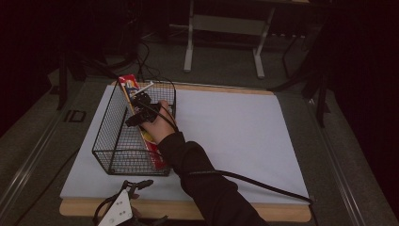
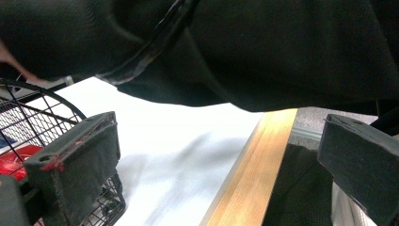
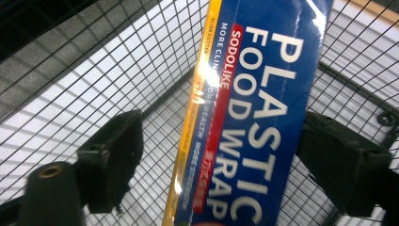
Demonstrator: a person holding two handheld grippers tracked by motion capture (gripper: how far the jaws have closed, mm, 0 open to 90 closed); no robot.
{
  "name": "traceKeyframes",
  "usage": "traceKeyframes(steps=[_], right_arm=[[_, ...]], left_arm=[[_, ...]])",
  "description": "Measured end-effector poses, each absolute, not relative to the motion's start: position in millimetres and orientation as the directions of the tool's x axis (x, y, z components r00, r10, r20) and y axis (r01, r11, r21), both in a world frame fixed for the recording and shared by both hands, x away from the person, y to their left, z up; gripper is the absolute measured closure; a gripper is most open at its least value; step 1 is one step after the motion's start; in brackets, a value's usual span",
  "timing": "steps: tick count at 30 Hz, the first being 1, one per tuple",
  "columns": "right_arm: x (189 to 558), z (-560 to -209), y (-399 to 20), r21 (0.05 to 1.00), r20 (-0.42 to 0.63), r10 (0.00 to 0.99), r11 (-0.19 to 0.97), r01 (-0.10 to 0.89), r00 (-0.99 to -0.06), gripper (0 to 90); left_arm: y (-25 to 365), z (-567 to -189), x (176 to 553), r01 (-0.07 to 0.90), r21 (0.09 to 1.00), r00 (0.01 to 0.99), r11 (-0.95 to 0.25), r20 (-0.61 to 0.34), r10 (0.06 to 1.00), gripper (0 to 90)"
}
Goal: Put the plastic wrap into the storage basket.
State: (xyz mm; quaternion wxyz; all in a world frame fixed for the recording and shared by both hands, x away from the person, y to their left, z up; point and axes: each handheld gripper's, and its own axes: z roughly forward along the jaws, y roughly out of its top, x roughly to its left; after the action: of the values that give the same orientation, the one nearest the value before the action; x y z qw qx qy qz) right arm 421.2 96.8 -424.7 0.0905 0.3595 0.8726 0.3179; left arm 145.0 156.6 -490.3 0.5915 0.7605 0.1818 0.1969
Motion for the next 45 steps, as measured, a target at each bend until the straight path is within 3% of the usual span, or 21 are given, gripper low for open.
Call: traceKeyframes(steps=[21, 38, 45], right_arm=[[410, -392, 27, 0.692, 0.086, 0.66, 0.499, 0.522, -0.746, 14.3], [408, -384, -47, 0.713, 0.01, 0.688, 0.504, 0.488, -0.725, 14.3], [402, -388, -78, 0.732, 0.07, 0.693, 0.453, 0.509, -0.718, 14.3]], left_arm=[[154, -492, 148, 0.056, 0.97, 0.854, -0.238, 0.077, 0.514, 0.2], [153, -493, 149, 0.058, 0.968, 0.855, -0.245, 0.079, 0.513, 0.2], [153, -493, 149, 0.061, 0.967, 0.854, -0.246, 0.077, 0.514, 0.2]])
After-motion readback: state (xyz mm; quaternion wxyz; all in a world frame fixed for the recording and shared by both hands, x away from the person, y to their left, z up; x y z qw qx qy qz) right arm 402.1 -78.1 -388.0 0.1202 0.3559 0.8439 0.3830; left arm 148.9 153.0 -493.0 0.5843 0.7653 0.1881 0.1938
